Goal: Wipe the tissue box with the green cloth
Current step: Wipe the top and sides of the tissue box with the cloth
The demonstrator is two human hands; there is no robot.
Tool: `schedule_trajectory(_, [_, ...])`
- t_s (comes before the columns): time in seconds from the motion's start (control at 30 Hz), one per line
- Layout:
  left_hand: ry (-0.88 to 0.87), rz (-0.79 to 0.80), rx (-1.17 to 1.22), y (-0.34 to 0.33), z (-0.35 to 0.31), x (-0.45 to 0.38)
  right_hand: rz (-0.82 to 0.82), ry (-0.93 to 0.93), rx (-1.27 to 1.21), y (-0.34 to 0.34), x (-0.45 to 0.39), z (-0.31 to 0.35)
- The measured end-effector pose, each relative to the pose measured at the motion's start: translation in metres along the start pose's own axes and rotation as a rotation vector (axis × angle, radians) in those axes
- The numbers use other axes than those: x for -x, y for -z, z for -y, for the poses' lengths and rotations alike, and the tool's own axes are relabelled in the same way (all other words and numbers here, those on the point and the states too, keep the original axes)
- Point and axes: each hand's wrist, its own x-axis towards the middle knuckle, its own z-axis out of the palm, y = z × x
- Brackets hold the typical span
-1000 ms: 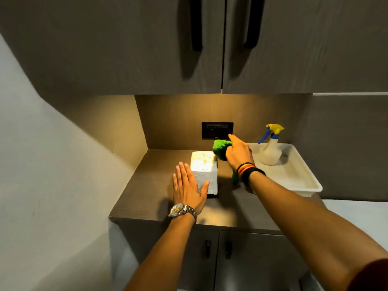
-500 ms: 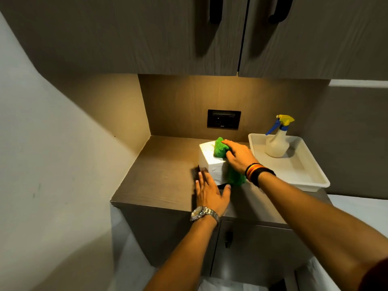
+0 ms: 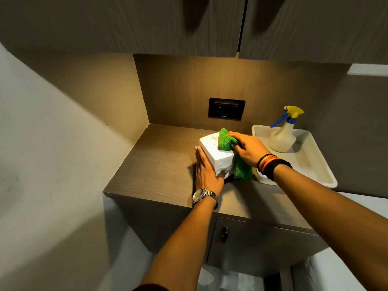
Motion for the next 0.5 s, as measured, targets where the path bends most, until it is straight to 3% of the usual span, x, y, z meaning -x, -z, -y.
schedule_trajectory(0.13, [-0.066,-0.043,-0.008,-0.008,0.004,0.001,-0.358,-0.105,0.029,0.002,-0.006,0.009])
schedule_trajectory(0.2, [-0.078,-0.058,-0.006,-0.013,0.004,0.004,-0.439,-0.079,0.052,-0.003,-0.01,0.014])
schedule_trajectory(0.33, [-0.096,-0.06,-0.019,-0.013,0.005,0.0,-0.035,0.109,0.143,-0.033,-0.009,0.006])
schedule_trajectory(0.5, [-0.08,-0.095,-0.004,-0.014,0.005,-0.006,0.004,0.179,0.123,-0.038,0.0,0.004])
